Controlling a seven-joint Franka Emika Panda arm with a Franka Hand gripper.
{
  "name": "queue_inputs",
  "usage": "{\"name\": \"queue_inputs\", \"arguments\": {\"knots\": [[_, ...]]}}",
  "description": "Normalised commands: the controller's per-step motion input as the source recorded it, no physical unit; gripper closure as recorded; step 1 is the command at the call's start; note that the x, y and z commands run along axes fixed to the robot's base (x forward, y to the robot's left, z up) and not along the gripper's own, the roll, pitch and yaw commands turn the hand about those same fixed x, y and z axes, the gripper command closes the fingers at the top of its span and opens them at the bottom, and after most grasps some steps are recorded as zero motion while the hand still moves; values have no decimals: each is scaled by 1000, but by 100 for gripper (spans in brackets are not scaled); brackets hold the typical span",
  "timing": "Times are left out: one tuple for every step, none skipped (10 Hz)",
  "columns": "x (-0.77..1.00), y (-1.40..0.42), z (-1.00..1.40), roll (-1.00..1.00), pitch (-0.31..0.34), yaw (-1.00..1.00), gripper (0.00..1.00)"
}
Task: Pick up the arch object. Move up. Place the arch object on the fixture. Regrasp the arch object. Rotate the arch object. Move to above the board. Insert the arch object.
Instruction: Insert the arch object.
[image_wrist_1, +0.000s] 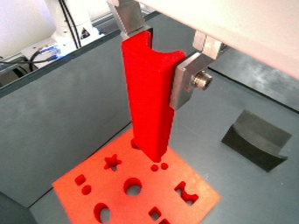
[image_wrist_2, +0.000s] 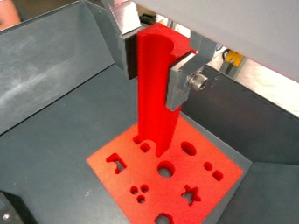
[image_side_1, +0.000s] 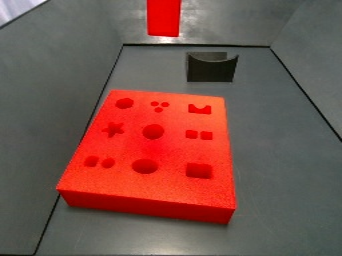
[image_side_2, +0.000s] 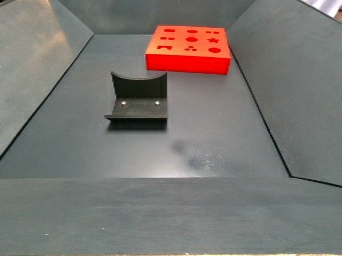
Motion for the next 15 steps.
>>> {"name": "queue_inputs", "arguments": {"knots": [[1000,183,-883,-46,-19,-17,100],[1000,183,-920,-60,-14,-14,100],[1000,163,-934,-66,-16,-14,100],[1000,171,-920,-74,-24,-14,100],[1000,243,-863,-63,-20,0,100],[1000,346,-757,-27,-9,0,100],[989,283,-614,16,-41,0,100],[889,40,-497,181,-70,0,100],[580,-83,-409,374,-80,0,100],[0,-29,-286,173,-147,0,100],[-169,0,-400,236,-194,77,100],[-97,-29,-334,157,-190,0,100],[-209,-6,-331,44,-216,3,100],[-254,-100,-223,0,-224,60,100],[-217,-229,-54,33,-176,149,100]]}}
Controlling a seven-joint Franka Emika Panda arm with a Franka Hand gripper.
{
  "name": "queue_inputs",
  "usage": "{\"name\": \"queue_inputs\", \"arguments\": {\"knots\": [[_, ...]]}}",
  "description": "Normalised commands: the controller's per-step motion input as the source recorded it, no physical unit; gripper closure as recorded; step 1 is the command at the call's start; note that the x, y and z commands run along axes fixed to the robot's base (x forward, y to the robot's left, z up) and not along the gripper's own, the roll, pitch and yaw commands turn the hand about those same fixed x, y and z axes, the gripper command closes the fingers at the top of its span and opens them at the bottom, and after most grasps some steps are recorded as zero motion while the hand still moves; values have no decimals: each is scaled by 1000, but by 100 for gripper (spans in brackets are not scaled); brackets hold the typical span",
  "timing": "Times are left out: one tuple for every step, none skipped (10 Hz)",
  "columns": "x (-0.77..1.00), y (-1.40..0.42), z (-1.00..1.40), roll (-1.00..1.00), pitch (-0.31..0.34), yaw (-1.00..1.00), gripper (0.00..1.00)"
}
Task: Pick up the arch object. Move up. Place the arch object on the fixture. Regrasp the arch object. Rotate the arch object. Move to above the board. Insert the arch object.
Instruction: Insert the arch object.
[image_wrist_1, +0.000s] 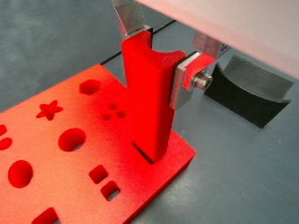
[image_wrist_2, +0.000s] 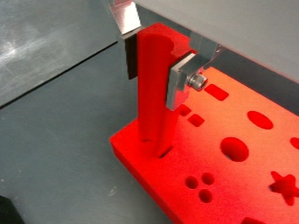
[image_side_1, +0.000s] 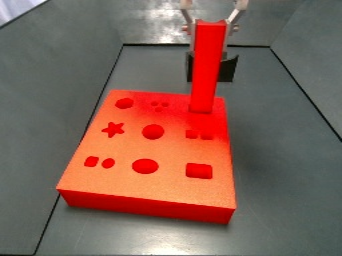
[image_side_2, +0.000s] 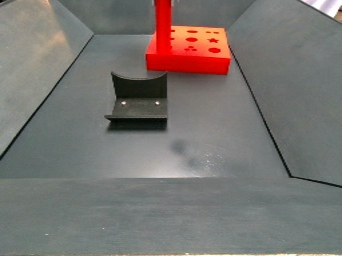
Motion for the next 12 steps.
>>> {"name": "queue_inputs", "arguments": {"knots": [[-37,-231,-86,11,-130,166,100],[0,-131,-180,47,-107,197,100],[111,0,-377,17,-83,206,100],[286,0,-746,81,-104,134,100],[380,-34,-880,99,-113,0,100],[283,-26,-680,111,-101,-123,100],[143,-20,-563,73,-149,-94,100],[0,-20,-697,199,-180,-80,100],[149,-109,-646,307,-113,-166,100],[174,-49,-420,157,-57,-149,100],[0,77,0,-57,-19,-54,100],[0,0,0,0,0,0,100]]}}
